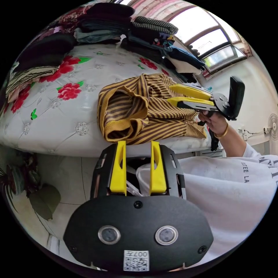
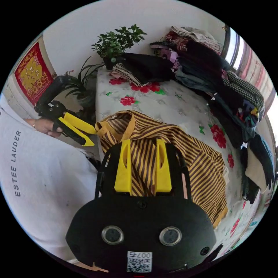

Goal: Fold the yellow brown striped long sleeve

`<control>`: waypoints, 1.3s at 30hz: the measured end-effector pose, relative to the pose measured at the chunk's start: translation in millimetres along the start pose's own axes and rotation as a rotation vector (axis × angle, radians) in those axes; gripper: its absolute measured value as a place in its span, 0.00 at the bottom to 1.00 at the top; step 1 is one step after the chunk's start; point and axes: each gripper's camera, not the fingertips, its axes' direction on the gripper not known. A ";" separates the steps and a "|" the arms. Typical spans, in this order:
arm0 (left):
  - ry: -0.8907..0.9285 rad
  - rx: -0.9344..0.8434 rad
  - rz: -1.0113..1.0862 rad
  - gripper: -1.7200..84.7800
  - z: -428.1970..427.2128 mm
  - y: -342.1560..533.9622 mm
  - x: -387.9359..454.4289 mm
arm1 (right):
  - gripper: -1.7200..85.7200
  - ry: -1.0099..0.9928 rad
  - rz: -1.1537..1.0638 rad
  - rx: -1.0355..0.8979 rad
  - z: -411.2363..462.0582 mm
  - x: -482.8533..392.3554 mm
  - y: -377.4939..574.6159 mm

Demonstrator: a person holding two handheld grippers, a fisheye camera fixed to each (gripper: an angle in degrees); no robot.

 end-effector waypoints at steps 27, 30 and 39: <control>-0.100 0.832 0.457 0.01 -321.8 101.8 206.0 | 0.02 0.418 0.274 0.922 -459.2 -10.8 167.2; -0.051 1.022 0.597 0.01 -380.4 135.6 248.8 | 0.02 0.543 0.231 1.053 -514.2 -63.0 202.8; -0.168 1.339 0.755 0.01 -430.8 140.5 339.3 | 0.02 0.810 0.190 0.985 -569.1 -63.2 196.5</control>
